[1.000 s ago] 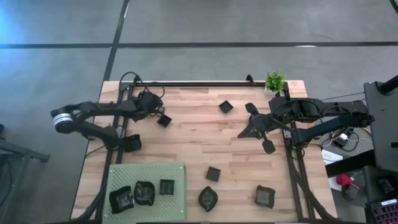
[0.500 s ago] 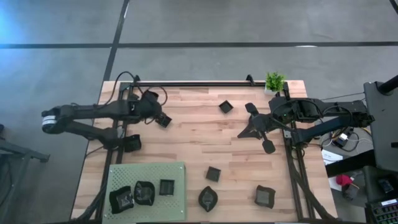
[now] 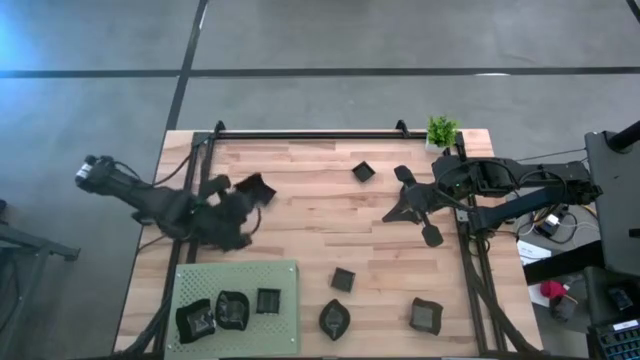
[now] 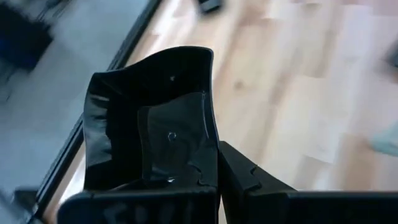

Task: Pick & Place Mini shaped plates
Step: Stack the black distorted square plate on top of the other black distorted square plate on the shelf

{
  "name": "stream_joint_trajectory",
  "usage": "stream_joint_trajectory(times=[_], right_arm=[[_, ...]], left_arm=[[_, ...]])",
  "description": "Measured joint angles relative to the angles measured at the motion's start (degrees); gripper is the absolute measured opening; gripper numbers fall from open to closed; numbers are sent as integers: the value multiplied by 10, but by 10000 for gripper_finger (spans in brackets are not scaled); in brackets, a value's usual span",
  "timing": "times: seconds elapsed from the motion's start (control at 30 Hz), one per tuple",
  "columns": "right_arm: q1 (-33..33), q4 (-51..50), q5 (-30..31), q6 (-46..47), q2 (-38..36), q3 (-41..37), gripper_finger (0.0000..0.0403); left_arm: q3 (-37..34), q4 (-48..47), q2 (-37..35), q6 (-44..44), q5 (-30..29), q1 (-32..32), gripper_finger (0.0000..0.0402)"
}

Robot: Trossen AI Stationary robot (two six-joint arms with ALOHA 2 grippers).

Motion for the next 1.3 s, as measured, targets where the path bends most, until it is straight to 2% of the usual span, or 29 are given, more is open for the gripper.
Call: stream_joint_trajectory(times=[0.4, 0.53, 0.73, 0.9, 1.13, 1.3], right_arm=[[0, 0, 0, -14, 0, 0, 8], [0, 0, -1, -21, 0, 0, 8], [0, 0, -1, -19, 0, 0, 8], [0, 1, -1, -18, 0, 0, 8], [0, 1, -1, -21, 0, 0, 8], [0, 1, -1, -34, 0, 0, 8]], left_arm=[[44, -10, 16, 88, 3, -200, 0], [51, -11, 26, 113, 13, -242, 0], [73, -37, 26, 144, 67, -290, 0], [109, -48, 24, 157, 72, -314, 0], [150, -29, 44, 64, 111, -323, 0], [178, -35, 91, 5, 199, -327, 0]])
